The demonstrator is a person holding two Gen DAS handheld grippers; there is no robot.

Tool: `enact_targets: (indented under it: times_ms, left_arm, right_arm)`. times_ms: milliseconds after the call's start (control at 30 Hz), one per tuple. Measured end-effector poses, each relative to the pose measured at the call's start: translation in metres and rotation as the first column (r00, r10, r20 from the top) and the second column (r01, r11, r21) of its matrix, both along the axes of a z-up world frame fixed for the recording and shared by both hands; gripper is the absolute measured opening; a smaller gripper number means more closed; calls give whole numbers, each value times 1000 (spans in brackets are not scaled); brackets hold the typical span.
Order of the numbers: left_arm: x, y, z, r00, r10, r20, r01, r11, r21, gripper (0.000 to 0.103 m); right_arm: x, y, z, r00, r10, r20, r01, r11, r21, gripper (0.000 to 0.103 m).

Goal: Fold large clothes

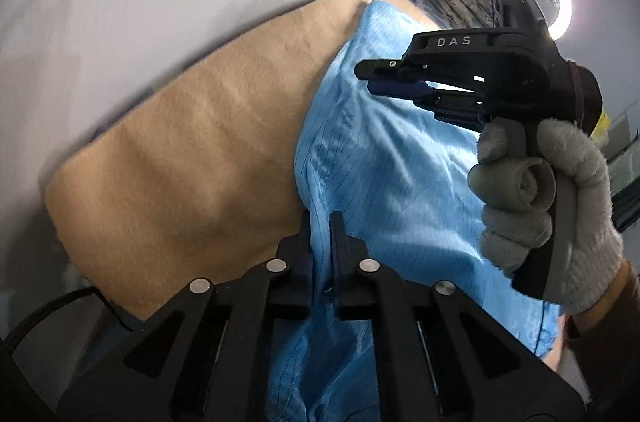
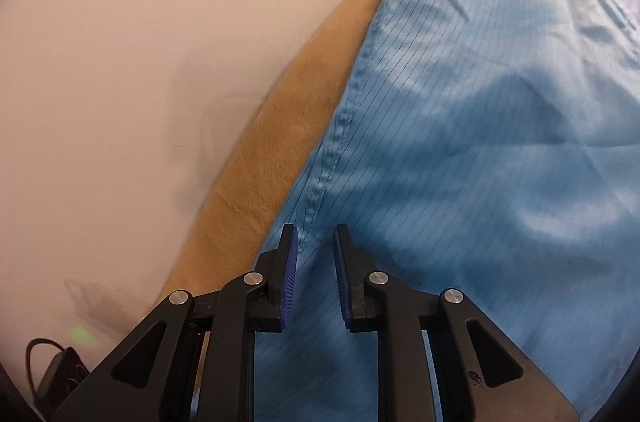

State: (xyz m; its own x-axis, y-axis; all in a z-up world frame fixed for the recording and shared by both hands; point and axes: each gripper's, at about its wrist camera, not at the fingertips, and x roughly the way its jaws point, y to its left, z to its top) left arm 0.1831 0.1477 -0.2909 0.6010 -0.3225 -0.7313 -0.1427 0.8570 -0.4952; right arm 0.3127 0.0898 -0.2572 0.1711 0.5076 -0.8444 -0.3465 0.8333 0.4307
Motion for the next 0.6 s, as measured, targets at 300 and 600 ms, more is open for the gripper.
enact_targets:
  times_ms: [300,600]
  left_arm:
    - [-17,-23,34,992,-59,109,42,988,150,2]
    - [-21,-36,43,987,-94,131,67,978,200,2]
  right_arm:
    - [-3,12,21,1000,0,19,3,991,-135,66]
    - [0,75,-7,999,42,18,-32,926,-375,63]
